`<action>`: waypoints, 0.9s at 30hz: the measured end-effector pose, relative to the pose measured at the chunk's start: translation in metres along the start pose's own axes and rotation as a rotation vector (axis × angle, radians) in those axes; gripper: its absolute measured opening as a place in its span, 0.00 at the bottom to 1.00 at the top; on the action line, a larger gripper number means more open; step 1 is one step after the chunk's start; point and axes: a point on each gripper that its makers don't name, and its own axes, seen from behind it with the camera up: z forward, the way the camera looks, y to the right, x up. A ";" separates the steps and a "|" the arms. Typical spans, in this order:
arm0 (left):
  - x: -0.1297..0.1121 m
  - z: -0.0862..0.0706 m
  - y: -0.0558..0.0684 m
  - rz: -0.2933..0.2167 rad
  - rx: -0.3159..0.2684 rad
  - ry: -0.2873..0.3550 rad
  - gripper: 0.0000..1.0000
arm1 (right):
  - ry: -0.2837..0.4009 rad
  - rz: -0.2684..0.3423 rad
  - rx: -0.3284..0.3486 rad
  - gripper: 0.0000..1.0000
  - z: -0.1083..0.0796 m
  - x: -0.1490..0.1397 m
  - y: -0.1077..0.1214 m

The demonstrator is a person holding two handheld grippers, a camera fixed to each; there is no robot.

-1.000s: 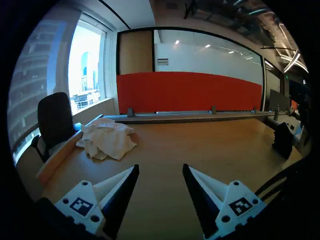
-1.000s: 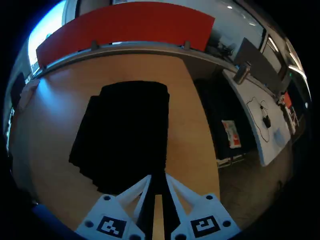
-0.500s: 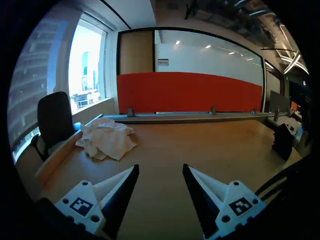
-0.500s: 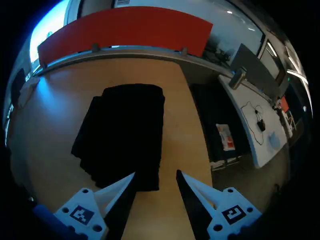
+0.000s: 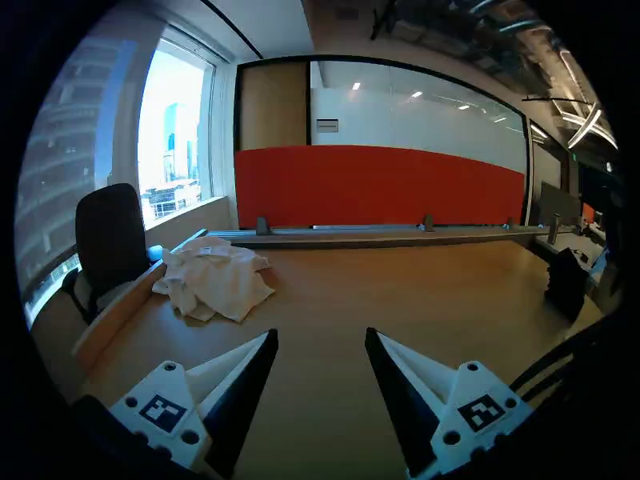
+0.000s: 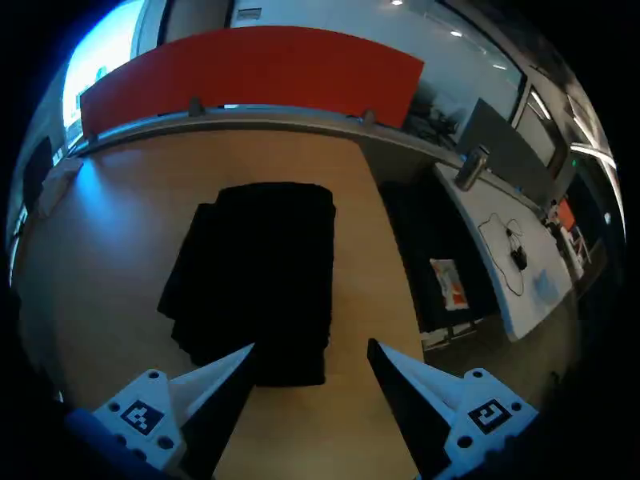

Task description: Fold towel

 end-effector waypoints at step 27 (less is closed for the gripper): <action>0.017 0.003 0.003 -0.020 -0.014 0.025 0.80 | 0.515 0.129 -0.034 0.99 -0.059 0.124 -0.049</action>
